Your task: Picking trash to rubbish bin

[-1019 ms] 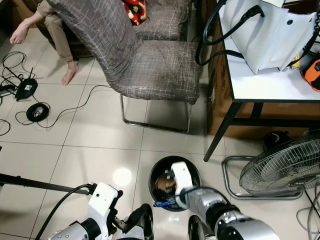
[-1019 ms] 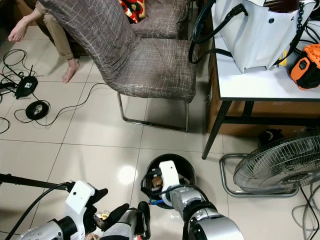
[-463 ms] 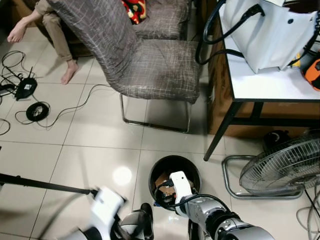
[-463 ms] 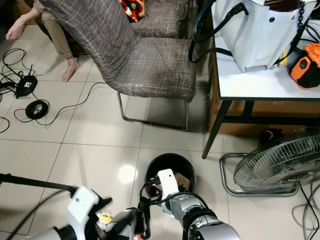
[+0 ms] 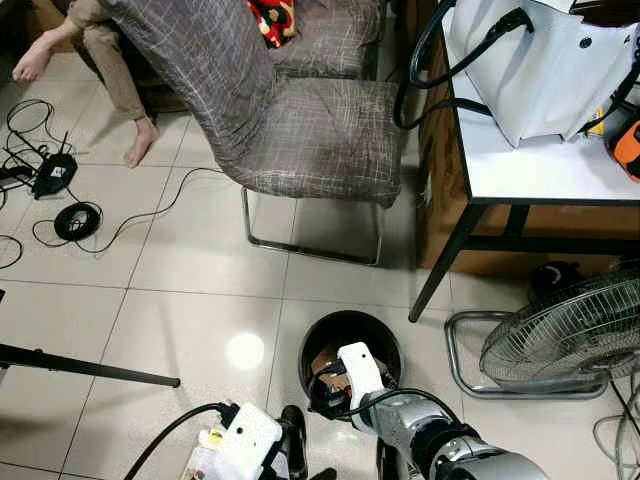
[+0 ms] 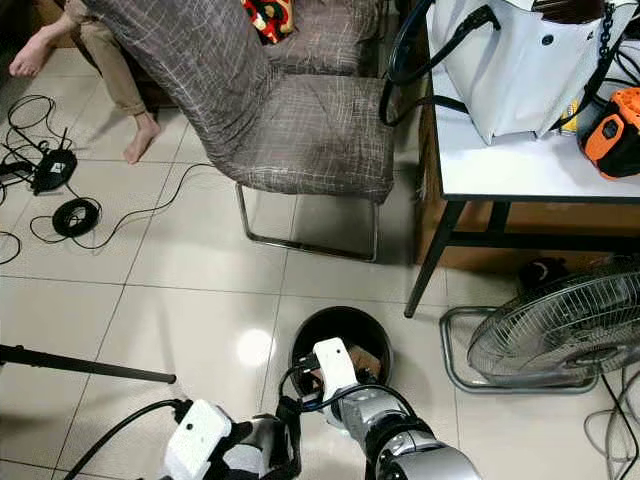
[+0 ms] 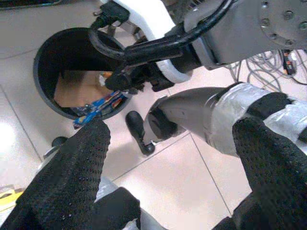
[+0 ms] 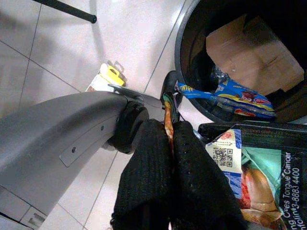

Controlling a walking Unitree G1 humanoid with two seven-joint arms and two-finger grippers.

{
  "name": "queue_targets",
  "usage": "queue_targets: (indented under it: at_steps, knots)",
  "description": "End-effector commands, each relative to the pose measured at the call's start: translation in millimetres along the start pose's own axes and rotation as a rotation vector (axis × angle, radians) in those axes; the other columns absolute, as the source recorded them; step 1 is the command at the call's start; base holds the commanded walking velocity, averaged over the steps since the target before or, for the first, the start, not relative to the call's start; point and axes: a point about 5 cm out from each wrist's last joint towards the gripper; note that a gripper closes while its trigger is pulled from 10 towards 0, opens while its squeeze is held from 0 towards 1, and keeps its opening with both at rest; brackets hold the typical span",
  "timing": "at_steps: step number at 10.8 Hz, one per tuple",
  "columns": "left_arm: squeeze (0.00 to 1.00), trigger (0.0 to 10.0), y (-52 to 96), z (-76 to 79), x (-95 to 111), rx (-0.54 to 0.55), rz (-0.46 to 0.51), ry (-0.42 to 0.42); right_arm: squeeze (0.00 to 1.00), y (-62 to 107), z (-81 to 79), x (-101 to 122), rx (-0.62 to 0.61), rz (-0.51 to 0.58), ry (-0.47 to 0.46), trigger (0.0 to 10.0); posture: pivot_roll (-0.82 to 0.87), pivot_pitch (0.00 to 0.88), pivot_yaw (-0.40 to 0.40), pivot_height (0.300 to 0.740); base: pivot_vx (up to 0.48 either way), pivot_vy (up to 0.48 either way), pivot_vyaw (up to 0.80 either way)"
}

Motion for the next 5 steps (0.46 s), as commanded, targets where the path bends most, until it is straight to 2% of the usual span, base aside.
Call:
queue_targets:
  at_steps: [1, 2, 3, 4, 5]
  knots:
    - [0.0, 10.0, 3.8, 1.4, -4.5, 0.017, -0.028, -0.001, 0.0, -2.5, -10.9, -6.0, 0.025, -0.017, 0.005, 10.0, 0.13, 0.285, 0.083, 0.74, 0.0, 0.0, 0.0]
    - [0.0, 10.0, 11.3, 7.7, 0.5, 0.011, -0.022, -0.008, 0.9, -1.9, -7.9, -5.6, 0.015, -0.014, 0.003, 10.0, 0.13, 0.285, 0.083, 0.74, 0.0, 0.0, 0.0]
    - [0.0, 10.0, 15.2, 7.4, 1.5, 0.011, -0.021, -0.013, 1.0, -1.6, -6.6, -5.1, 0.012, -0.013, 0.002, 10.0, 0.13, 0.286, 0.082, 0.74, 0.0, 0.0, 0.0]
    - [0.0, 10.0, 18.8, 3.6, -0.5, 0.015, -0.026, -0.016, 1.0, -1.4, -5.7, -4.5, 0.007, -0.011, 0.005, 10.0, 0.13, 0.286, 0.082, 0.74, 0.0, 0.0, 0.0]
    - [0.0, 10.0, 22.8, -11.7, -2.4, 0.025, -0.039, -0.02, 1.0, -1.4, -5.1, -3.6, 0.002, -0.008, 0.006, 10.0, 0.13, 0.286, 0.082, 0.74, 0.0, 0.0, 0.0]
Point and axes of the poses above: a point about 5 cm out from each wrist's last joint towards the gripper, its own y axis pointing back from the gripper into the wrist, its own x axis along the axis of the wrist's last joint, z = x × y, and after that the axes turned 13 degrees about y, right-handed
